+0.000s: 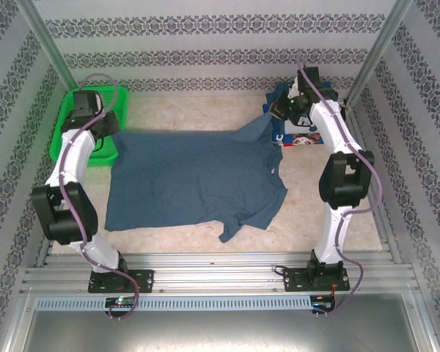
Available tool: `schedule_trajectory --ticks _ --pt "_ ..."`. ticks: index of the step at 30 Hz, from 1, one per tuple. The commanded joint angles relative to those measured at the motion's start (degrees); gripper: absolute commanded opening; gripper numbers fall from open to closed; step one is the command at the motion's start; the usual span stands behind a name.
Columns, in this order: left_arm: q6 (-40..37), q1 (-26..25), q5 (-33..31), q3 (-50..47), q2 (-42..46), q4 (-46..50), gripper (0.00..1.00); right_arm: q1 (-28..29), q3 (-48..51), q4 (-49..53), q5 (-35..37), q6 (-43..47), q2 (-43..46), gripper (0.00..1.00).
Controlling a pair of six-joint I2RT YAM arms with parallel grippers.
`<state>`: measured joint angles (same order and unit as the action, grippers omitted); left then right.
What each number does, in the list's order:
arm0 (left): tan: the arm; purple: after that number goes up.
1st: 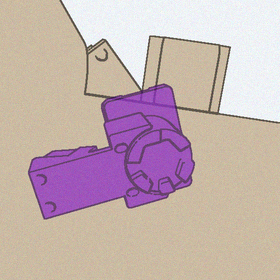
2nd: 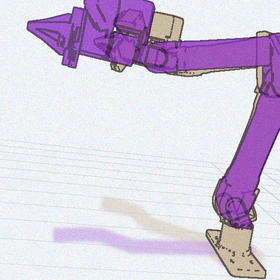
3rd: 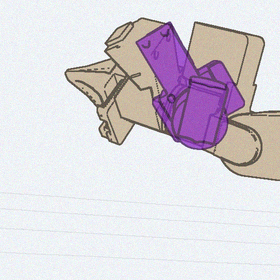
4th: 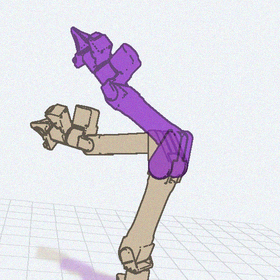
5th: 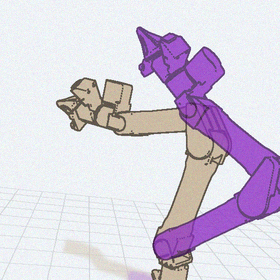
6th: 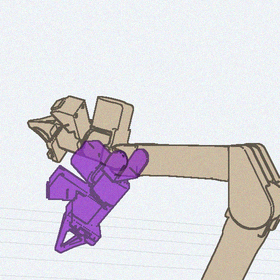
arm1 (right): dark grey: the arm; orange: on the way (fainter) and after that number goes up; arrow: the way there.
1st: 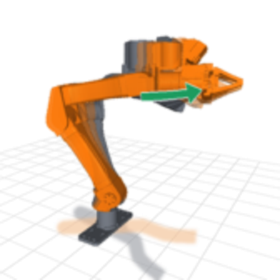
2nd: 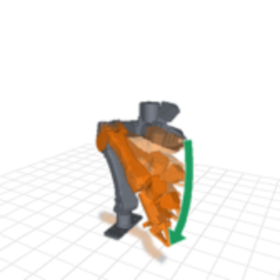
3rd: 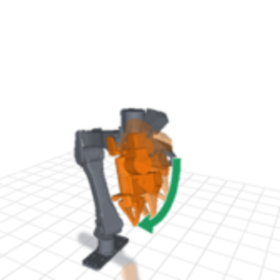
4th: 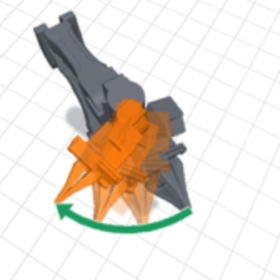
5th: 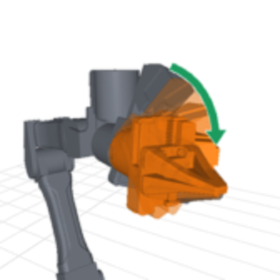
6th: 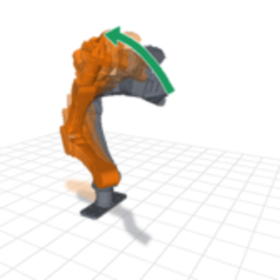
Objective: Fold and stack the t-shirts
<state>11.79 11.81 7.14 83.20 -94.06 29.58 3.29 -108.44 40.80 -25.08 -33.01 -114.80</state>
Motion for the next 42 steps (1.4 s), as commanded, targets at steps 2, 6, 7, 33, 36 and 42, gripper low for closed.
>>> schedule_trajectory --ticks 2,6,7,33,36,42 --pt "1.28 1.18 3.00 -5.89 4.79 -1.81 0.00 0.53 11.37 -4.84 -0.41 -2.94 7.18 0.00" --pt "2.00 1.46 4.51 -10.51 7.55 -1.77 0.00 0.77 19.45 -7.32 -3.47 -7.93 11.33 0.00" --pt "2.38 1.50 4.50 -11.62 8.13 -1.74 0.00 1.07 21.52 -7.82 -3.32 -9.13 12.46 0.00" --pt "-0.92 1.46 -3.68 -22.26 8.55 -1.20 0.00 2.35 38.01 -11.09 -0.84 -16.14 21.00 0.00" --pt "-1.81 1.46 -3.44 -20.69 8.72 -1.63 0.00 2.34 38.70 -11.00 -0.76 -15.91 21.42 0.00" --pt "-6.87 1.37 -6.28 -13.44 7.14 -1.17 0.00 1.94 38.92 -10.91 -1.63 -15.41 21.02 0.00"
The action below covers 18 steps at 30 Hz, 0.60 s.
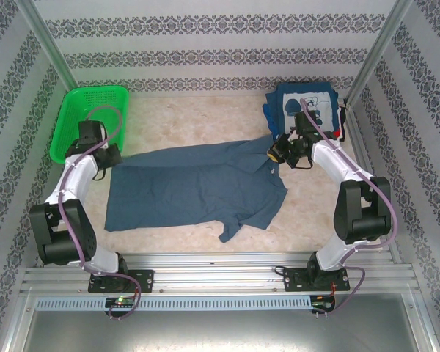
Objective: Fold and stack the t-shirts
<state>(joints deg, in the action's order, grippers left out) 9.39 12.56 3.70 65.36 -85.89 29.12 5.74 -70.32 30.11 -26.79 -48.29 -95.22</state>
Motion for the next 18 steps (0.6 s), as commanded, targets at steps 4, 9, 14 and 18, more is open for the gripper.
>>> schedule_trajectory --ticks 4,9,14,18 --pt "-8.04 0.54 -4.31 9.31 -3.93 -0.92 0.00 -0.97 1.24 0.20 -1.06 0.48 1.60 0.00" --pt "-12.27 0.11 -4.15 9.79 -6.79 -3.76 0.00 -1.17 2.34 1.36 -2.24 1.53 2.05 0.00" --pt "-13.20 0.01 -4.40 6.82 -7.04 -6.20 0.00 -1.12 3.93 1.06 -3.24 1.83 1.75 0.00" --pt "-15.17 0.01 -4.46 3.30 -5.34 -8.37 0.00 -0.74 5.03 1.01 -4.13 1.56 1.42 0.00"
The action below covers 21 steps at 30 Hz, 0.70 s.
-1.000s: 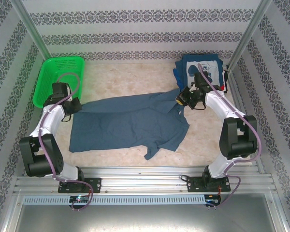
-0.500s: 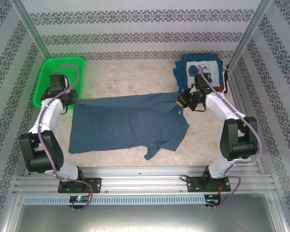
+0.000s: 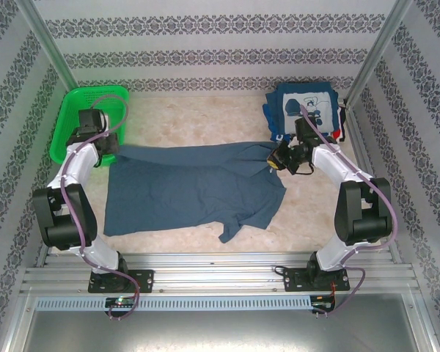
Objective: Fold and stack the t-shirts
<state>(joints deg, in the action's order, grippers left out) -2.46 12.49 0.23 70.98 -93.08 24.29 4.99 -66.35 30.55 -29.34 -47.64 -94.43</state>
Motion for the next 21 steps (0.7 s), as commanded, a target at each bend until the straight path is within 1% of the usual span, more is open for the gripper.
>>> schedule_trajectory --ticks 1,7,15,21 --pt "-3.83 0.08 -1.06 -3.35 2.37 -4.14 0.00 0.10 1.37 0.57 -1.59 0.88 0.78 0.00" --pt "-5.41 0.08 -1.78 -9.20 4.70 -6.75 0.00 0.18 3.65 0.51 -1.52 0.85 0.72 0.00" --pt "-4.79 0.08 -3.72 -10.93 4.48 -5.76 0.00 0.85 5.06 0.26 -2.65 0.88 -0.28 0.00" --pt "-4.17 0.08 -3.97 -11.60 3.93 -4.48 0.00 1.02 7.52 0.48 -2.51 0.88 0.13 0.00"
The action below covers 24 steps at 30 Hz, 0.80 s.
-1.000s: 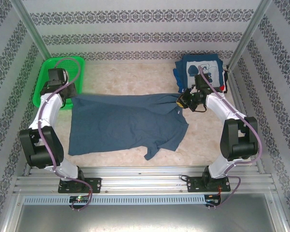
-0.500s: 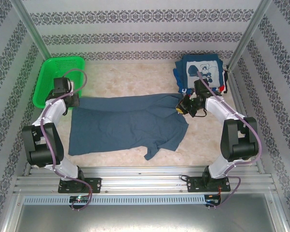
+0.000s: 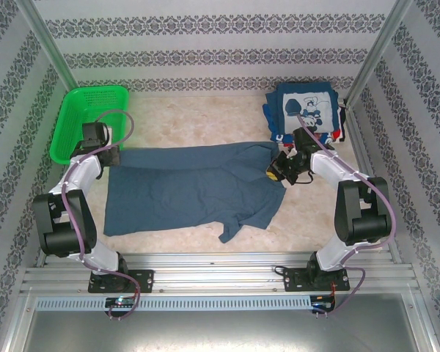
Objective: Fold and stack the t-shirts
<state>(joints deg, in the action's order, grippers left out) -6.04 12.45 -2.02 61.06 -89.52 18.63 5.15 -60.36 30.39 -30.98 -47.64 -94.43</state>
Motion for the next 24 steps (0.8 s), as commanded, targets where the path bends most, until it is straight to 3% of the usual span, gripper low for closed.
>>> schedule_trajectory --ticks 1,9,12,14,15,18,21,24 --pt "-0.31 0.12 -1.82 -1.91 0.39 1.31 0.00 0.91 1.79 0.50 -0.75 0.90 0.13 0.00" --pt "0.32 0.12 -2.75 -3.54 -0.03 2.93 0.00 1.09 2.74 0.48 -1.05 2.01 -1.13 0.00" --pt "0.81 0.12 -3.66 -3.37 -0.64 3.92 0.04 1.14 2.87 0.80 -1.19 2.68 -1.84 0.00" --pt "1.32 0.10 -3.87 -2.93 -1.15 5.00 0.14 1.12 2.99 1.11 -1.44 3.28 -1.98 0.04" --pt "1.84 0.12 -3.68 -2.15 -1.38 6.37 0.19 1.09 3.03 1.25 -1.76 3.62 -2.00 0.11" --pt "3.89 0.10 -3.01 -0.67 -0.51 7.95 0.50 1.14 3.18 2.17 -2.33 4.50 -1.27 0.34" --pt "5.42 0.11 -2.15 0.82 2.54 8.06 0.67 0.97 3.07 3.29 -2.61 5.17 0.19 0.42" --pt "6.15 0.12 -3.03 3.33 4.88 8.95 0.72 0.87 2.91 4.83 -3.03 5.72 2.04 0.47"
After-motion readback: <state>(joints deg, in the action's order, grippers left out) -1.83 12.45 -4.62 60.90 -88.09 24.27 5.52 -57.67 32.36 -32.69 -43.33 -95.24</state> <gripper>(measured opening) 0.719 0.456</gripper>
